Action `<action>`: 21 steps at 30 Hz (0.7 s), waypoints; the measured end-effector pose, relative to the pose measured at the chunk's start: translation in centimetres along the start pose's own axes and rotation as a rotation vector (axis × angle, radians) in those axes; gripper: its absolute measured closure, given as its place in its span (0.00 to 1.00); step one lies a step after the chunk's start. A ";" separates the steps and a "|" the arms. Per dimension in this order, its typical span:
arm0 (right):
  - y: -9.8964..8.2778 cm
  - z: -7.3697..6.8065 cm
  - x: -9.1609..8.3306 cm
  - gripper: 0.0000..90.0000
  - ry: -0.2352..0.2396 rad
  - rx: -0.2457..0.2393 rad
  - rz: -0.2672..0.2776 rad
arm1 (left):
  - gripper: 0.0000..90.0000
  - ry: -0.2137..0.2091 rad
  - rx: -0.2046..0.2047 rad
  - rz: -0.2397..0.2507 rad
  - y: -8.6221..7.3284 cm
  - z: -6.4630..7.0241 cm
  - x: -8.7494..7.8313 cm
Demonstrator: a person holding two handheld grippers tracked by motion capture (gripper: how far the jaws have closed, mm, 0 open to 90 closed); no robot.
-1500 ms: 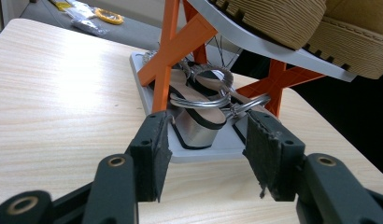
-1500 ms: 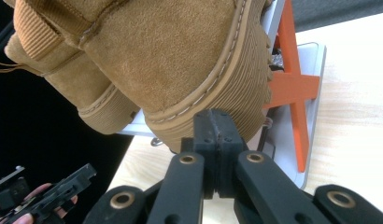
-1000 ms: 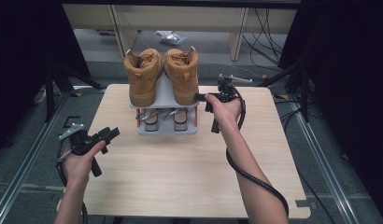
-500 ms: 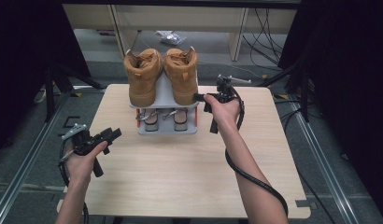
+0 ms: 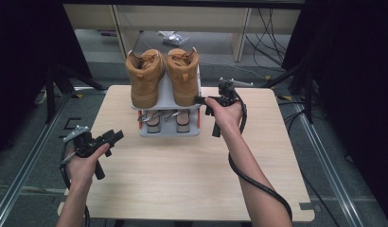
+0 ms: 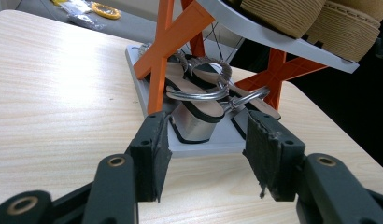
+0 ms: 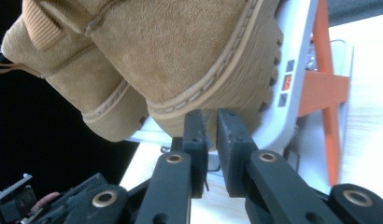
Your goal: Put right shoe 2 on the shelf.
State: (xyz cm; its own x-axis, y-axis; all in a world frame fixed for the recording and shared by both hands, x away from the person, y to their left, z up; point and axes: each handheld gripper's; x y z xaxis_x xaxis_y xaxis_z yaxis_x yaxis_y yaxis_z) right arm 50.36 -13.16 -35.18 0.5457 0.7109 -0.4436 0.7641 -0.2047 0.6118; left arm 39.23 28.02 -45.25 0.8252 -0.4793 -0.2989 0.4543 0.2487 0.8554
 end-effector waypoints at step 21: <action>-4.4 6.1 -7.2 0.63 -0.213 -0.213 0.046 | 0.54 0.031 0.023 -0.018 -0.4 -0.3 0.0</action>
State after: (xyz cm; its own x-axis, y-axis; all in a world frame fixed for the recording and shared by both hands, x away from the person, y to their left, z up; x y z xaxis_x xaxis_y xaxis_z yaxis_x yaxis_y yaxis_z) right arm 45.20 -21.49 -38.63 0.6550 0.5429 -0.5256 0.6597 -0.0716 0.7481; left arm 39.14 28.20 -45.67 0.8272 -0.4569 -0.3271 0.4617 0.2209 0.8591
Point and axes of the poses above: each handheld gripper's, and its own axes: x roughly forward along the jaws, y roughly out of its top, z roughly to its right, and after that the axes turned 1 degree about x, right-handed
